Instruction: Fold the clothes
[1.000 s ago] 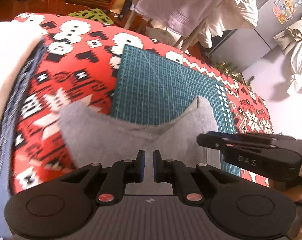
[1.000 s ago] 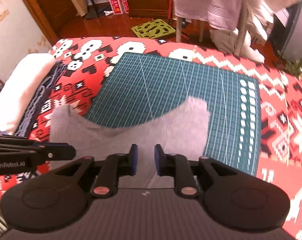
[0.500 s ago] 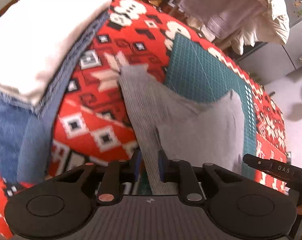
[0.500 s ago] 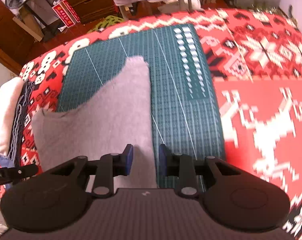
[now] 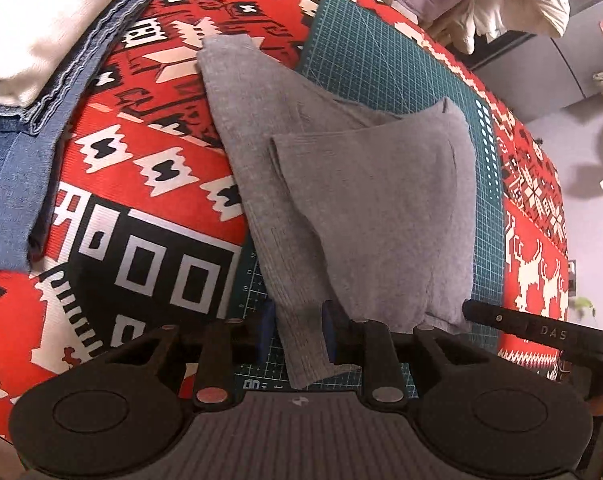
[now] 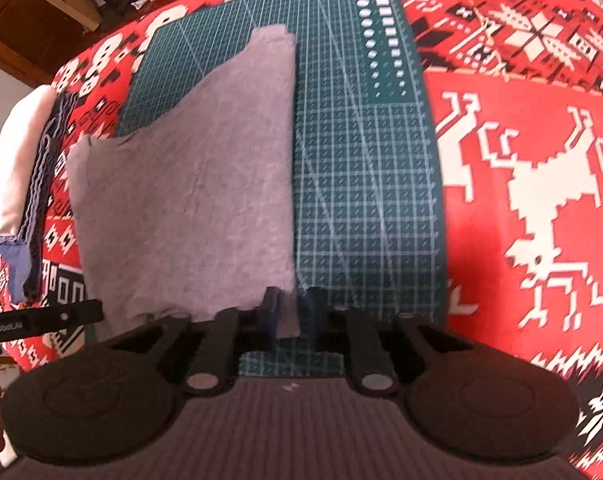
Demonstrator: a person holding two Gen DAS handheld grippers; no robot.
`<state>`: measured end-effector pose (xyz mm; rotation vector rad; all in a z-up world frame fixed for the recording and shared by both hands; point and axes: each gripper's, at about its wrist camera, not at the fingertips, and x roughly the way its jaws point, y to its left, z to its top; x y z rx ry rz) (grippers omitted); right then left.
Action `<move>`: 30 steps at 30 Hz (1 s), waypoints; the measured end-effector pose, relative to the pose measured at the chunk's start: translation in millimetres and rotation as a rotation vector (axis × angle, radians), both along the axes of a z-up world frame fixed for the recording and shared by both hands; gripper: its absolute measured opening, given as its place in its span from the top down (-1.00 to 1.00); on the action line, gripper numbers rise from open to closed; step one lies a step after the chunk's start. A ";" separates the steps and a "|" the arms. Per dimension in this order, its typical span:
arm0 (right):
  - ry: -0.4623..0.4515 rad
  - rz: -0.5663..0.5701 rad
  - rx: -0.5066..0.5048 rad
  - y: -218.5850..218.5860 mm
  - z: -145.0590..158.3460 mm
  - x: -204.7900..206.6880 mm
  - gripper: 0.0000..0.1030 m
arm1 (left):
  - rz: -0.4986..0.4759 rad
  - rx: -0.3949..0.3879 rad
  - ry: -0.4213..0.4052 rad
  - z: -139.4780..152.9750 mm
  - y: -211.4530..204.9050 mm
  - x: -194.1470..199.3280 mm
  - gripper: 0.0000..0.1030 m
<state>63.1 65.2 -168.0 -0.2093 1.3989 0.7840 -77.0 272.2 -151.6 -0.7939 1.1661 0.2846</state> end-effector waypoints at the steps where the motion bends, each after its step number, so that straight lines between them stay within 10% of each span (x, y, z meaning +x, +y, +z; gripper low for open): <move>1: 0.009 0.013 0.000 0.9 -0.5 -2.7 0.86 | -0.003 -0.006 0.003 -1.0 -0.2 0.7 0.62; 2: 0.000 0.027 -0.004 1.9 0.0 -6.1 0.90 | -0.007 -0.006 0.010 -2.3 -0.8 1.7 0.85; 25: 0.110 0.010 -0.085 -83.8 17.3 -63.7 0.90 | -0.298 0.005 0.081 3.8 -34.7 -14.6 0.89; 30: 0.061 -0.008 -0.078 -87.9 37.6 -58.8 0.56 | -0.299 0.039 0.066 16.8 -28.3 -17.9 0.85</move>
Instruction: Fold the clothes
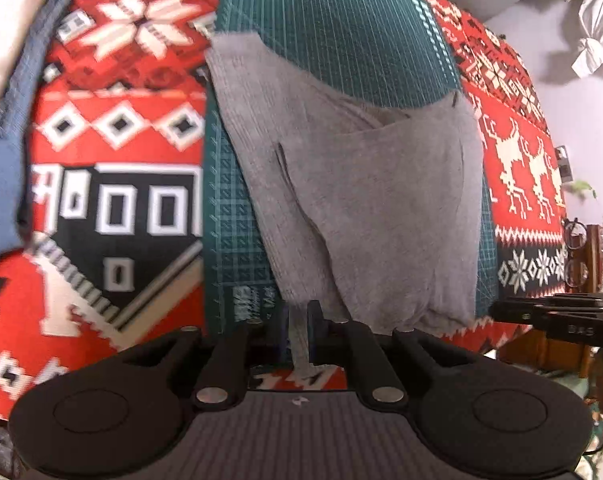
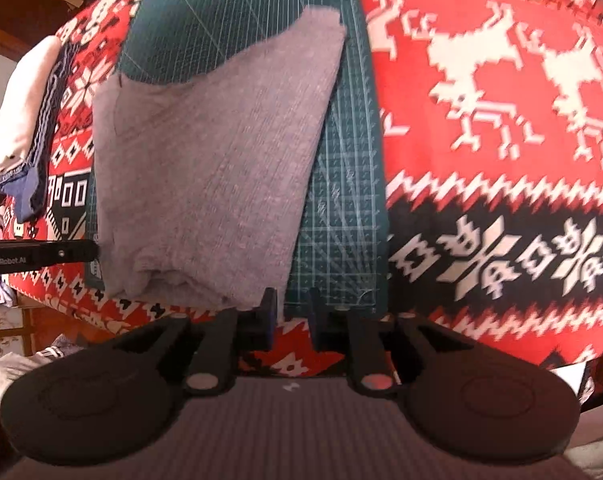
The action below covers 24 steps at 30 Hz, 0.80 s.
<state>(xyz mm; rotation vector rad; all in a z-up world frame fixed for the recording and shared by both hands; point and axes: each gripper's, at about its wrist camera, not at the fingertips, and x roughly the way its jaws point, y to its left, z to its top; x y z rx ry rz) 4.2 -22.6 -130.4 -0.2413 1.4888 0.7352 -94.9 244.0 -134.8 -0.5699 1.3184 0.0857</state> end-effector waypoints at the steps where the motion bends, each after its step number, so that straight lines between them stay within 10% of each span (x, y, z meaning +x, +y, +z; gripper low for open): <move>1: -0.022 0.007 0.003 0.5 6.2 0.3 0.50 | 0.000 0.012 -0.007 4.5 1.5 -0.2 0.85; 5: -0.101 0.038 0.029 11.0 27.5 2.2 0.05 | -0.011 0.063 -0.055 23.2 2.1 7.5 0.85; 9: -0.182 0.076 0.038 44.3 31.4 4.6 0.01 | -0.047 0.063 -0.140 32.2 -10.9 29.3 0.85; 14: -0.226 0.111 0.063 78.5 25.2 8.9 0.57 | -0.118 0.078 -0.164 13.9 -30.9 53.3 0.92; 24: -0.159 0.134 0.051 98.5 -1.5 8.3 0.59 | -0.123 0.106 -0.064 -8.4 -16.0 38.9 0.93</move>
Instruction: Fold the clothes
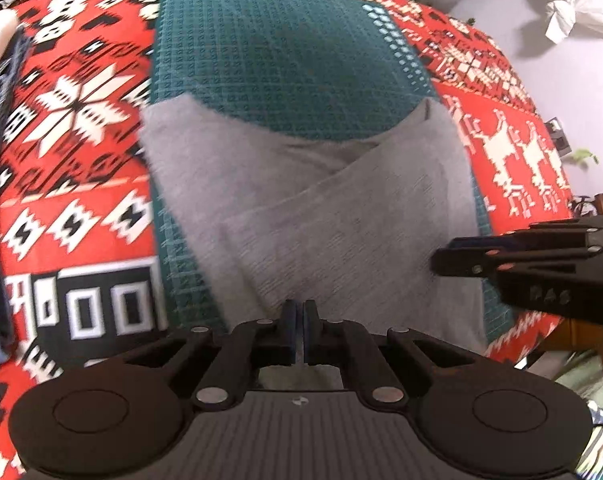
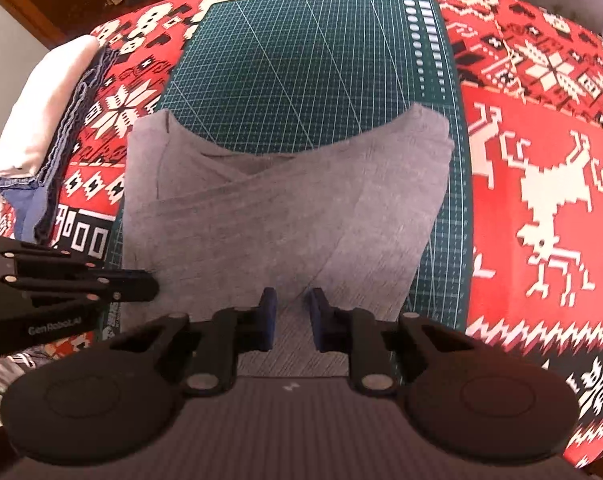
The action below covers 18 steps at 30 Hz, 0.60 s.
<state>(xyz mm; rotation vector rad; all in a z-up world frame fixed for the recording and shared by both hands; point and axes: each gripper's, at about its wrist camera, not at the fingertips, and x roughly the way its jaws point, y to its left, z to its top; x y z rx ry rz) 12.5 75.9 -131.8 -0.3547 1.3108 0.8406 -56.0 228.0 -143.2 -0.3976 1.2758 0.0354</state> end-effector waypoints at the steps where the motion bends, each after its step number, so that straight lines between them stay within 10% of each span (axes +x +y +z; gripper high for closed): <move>1: 0.002 0.003 -0.001 -1.6 0.1 -1.5 0.59 | 0.009 0.001 0.009 -0.7 3.8 -2.3 0.93; 18: -0.024 0.025 -0.098 -8.2 -12.7 -9.8 0.05 | -0.056 -0.032 0.021 1.4 -35.7 8.7 0.63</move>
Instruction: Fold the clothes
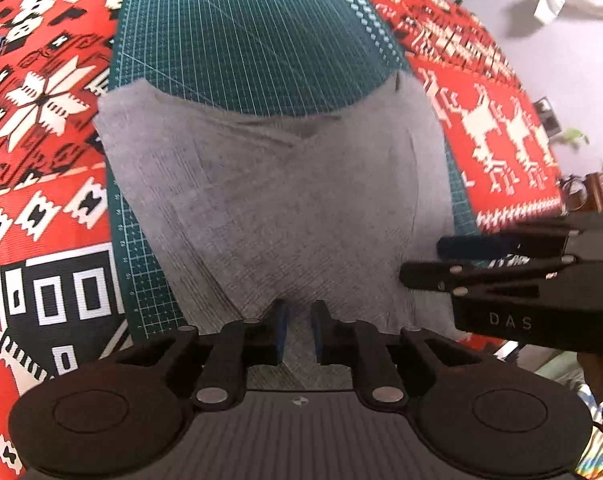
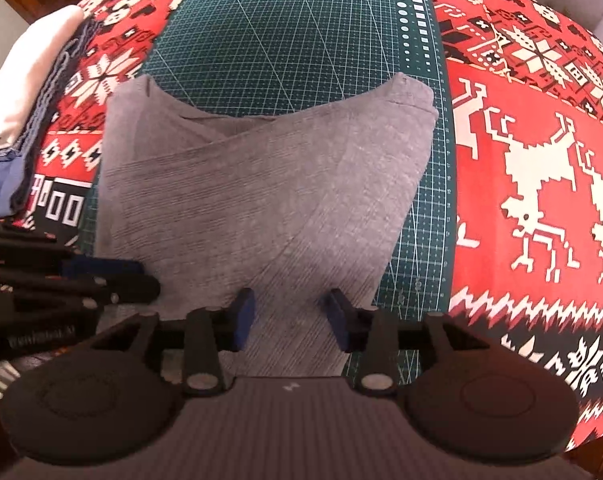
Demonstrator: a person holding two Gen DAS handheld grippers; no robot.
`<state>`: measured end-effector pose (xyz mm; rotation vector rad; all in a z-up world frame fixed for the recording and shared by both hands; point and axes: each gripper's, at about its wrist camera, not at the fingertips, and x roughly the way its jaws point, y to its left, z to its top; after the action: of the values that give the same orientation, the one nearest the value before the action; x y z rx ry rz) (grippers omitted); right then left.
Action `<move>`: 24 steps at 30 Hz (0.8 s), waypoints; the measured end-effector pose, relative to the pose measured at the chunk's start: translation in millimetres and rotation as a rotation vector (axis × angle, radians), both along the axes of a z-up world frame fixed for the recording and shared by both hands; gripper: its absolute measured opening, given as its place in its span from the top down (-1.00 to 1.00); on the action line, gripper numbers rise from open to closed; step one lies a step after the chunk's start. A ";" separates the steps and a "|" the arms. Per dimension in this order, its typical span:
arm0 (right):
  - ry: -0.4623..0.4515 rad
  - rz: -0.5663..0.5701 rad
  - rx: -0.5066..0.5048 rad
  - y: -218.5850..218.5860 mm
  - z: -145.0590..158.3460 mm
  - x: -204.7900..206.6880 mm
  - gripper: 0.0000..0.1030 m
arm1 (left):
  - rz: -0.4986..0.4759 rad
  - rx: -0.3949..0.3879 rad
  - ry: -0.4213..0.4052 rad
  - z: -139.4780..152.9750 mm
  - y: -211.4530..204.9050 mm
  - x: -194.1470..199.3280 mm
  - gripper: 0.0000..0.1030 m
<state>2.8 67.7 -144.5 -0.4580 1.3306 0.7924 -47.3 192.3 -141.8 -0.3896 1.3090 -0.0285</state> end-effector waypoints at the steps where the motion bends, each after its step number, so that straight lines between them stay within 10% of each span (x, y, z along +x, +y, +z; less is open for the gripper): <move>1: -0.003 0.003 -0.005 1.3 -2.8 0.3 0.04 | -0.004 -0.004 -0.004 0.3 -0.3 -2.1 0.57; 12: -0.040 0.034 0.025 5.4 11.8 0.2 -0.15 | 0.015 0.011 -0.017 18.6 0.5 3.3 0.38; 24: -0.096 -0.050 0.022 39.9 14.1 58.6 -0.47 | 0.128 0.210 -0.047 33.1 41.3 58.8 -0.27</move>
<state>61.3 107.6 -130.4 -0.4385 1.2386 0.7342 11.5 233.6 -108.7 -0.2905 1.2246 0.2051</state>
